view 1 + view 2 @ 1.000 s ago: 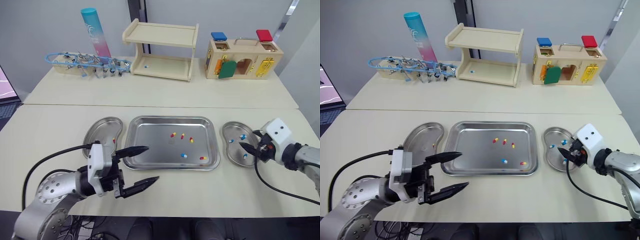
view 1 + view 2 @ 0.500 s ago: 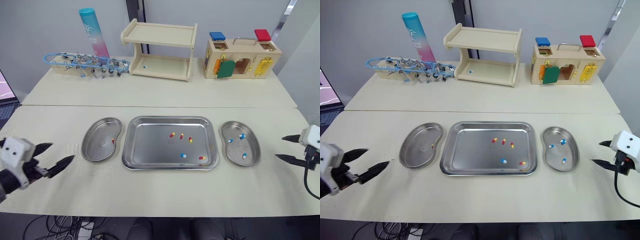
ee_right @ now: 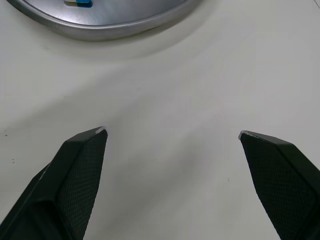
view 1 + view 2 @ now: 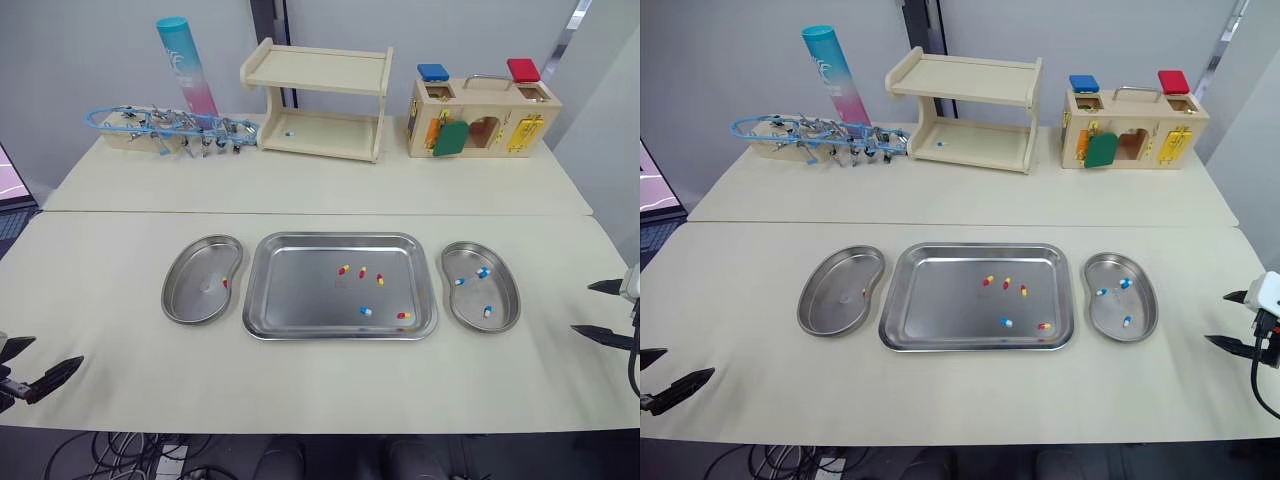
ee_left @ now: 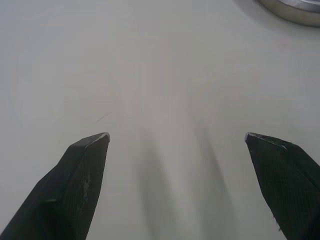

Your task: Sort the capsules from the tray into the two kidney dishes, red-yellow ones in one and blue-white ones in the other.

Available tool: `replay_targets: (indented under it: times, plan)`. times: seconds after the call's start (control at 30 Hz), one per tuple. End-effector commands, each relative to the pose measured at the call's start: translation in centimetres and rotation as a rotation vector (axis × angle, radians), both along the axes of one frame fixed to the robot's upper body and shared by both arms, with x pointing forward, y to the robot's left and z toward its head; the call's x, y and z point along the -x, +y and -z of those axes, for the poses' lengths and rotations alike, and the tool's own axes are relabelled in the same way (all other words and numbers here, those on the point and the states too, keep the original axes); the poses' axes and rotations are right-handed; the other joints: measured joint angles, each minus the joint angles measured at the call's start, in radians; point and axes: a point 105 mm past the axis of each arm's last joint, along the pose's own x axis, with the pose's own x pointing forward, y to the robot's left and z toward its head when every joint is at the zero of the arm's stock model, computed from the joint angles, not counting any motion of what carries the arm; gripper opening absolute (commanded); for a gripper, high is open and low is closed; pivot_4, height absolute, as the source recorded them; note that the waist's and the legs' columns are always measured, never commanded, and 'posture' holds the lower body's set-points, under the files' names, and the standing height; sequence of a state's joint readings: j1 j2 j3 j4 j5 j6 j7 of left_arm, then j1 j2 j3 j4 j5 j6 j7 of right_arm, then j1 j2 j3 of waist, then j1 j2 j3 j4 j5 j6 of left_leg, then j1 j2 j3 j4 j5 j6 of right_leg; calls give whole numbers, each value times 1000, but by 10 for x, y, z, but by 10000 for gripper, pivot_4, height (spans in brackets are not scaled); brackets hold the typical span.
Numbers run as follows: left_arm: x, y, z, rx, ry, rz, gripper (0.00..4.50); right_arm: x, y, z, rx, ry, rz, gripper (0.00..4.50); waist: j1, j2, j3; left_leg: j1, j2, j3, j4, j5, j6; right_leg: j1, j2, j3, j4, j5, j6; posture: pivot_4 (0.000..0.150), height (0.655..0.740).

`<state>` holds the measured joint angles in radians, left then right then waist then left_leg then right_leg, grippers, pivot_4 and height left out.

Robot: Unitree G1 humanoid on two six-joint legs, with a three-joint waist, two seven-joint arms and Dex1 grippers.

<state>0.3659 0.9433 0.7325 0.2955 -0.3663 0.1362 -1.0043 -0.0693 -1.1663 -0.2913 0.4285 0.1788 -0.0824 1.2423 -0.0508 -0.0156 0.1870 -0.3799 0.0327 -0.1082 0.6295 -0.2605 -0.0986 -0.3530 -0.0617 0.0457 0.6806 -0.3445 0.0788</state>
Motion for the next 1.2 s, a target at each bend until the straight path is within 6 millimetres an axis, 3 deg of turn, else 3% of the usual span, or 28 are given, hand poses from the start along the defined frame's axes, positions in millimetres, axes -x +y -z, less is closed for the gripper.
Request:
replay_targets:
  times: [0.03,0.3,0.67,0.97,1.2]
  plan:
    - [1,6,-14,-39,-36,0,45000,-4,1,-13,19,-32,-19,44591,-2,0,0,0,0,0,0,0,0,0,0,0,0,0,0,1500,7400]
    - [-1,-3,-15,-7,-68,27,45000,-6,4,-17,11,-33,-29,44591,-4,0,0,0,0,0,0,0,0,0,0,0,0,0,0,1500,7400]
    - [-7,-40,-31,92,-108,139,45000,-10,12,-29,-38,-76,-41,44591,-5,0,0,0,0,0,0,0,0,0,0,0,0,0,0,1500,7400]
    - [-30,-95,-41,140,-150,318,45000,-14,80,-46,-166,-102,-238,44591,-3,1,0,0,0,0,1,0,0,1,0,0,0,0,0,1500,7400]
    - [-53,-158,-56,189,-174,522,45000,15,146,-58,-314,-51,-422,44591,11,1,0,-1,0,0,1,0,0,1,0,0,0,0,0,1500,7400]
